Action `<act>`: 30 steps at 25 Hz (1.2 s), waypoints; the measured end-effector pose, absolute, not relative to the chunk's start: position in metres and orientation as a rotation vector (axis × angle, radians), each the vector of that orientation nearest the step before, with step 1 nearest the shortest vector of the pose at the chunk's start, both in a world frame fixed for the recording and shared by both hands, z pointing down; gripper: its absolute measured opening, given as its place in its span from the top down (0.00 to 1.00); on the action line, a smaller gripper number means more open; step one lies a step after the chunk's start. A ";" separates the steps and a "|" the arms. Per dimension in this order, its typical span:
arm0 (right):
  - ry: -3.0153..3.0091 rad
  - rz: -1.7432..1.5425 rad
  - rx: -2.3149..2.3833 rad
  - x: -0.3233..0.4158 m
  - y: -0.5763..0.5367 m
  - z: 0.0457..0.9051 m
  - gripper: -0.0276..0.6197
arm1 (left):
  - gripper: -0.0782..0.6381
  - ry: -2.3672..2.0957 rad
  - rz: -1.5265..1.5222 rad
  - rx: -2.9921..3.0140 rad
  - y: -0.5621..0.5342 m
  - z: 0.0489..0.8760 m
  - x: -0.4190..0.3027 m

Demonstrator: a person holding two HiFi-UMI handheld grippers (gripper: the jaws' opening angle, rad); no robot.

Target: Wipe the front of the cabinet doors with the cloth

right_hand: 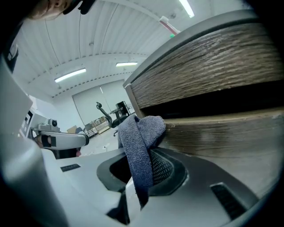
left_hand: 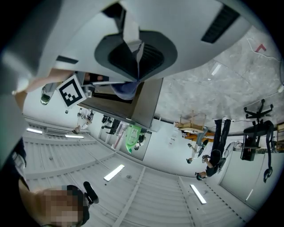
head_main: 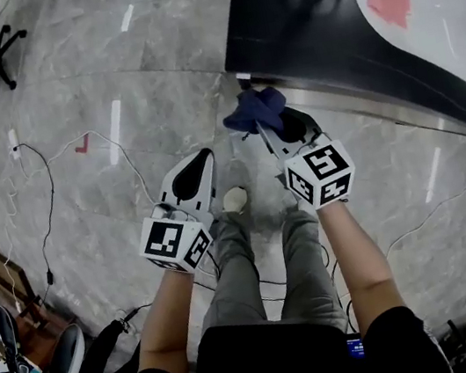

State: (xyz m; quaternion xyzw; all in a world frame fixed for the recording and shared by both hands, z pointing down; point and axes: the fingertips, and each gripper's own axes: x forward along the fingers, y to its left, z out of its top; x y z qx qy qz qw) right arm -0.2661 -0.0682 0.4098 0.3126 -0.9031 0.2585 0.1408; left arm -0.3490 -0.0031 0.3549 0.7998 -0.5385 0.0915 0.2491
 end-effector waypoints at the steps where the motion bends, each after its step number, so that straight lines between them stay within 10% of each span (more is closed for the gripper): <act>1: -2.606 0.734 0.908 -0.263 -0.070 0.410 0.85 | 0.87 -1.465 0.236 2.178 -0.006 0.355 -0.345; 30: -2.409 0.699 1.303 0.028 -0.076 0.426 0.85 | 0.87 -0.991 0.257 2.371 -0.031 0.370 -0.064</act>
